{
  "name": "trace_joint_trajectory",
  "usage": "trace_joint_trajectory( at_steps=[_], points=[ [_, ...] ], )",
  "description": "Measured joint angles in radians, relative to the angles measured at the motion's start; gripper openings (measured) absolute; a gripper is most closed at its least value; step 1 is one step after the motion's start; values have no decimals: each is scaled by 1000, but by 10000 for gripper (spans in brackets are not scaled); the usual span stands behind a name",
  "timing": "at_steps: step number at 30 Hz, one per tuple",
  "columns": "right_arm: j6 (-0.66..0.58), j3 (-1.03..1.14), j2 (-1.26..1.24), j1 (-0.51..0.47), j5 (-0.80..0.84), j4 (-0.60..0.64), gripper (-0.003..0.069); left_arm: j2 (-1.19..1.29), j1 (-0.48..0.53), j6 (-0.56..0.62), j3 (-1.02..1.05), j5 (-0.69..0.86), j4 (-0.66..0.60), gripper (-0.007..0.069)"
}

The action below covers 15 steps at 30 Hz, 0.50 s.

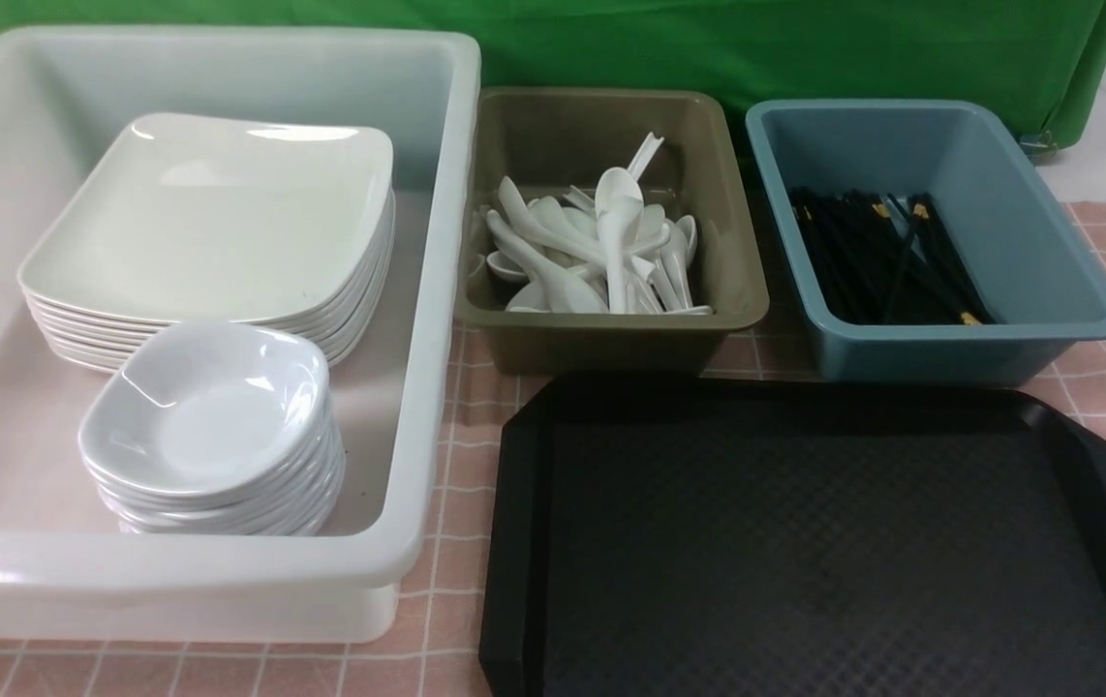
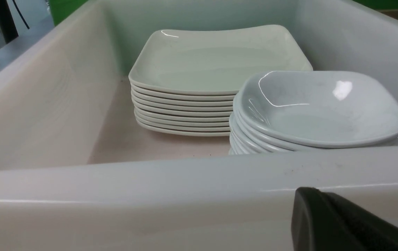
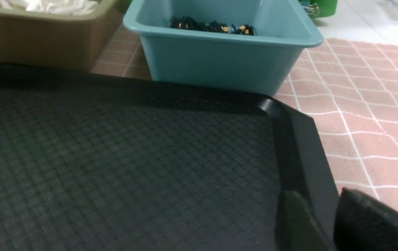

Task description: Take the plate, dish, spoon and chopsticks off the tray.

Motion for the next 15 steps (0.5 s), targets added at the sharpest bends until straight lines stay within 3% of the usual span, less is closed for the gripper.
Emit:
trace_joint_trajectory(
  at_steps=[15],
  points=[
    [44,0,0,0,0,0,240,0,0,1,0,0,0,5]
  ],
)
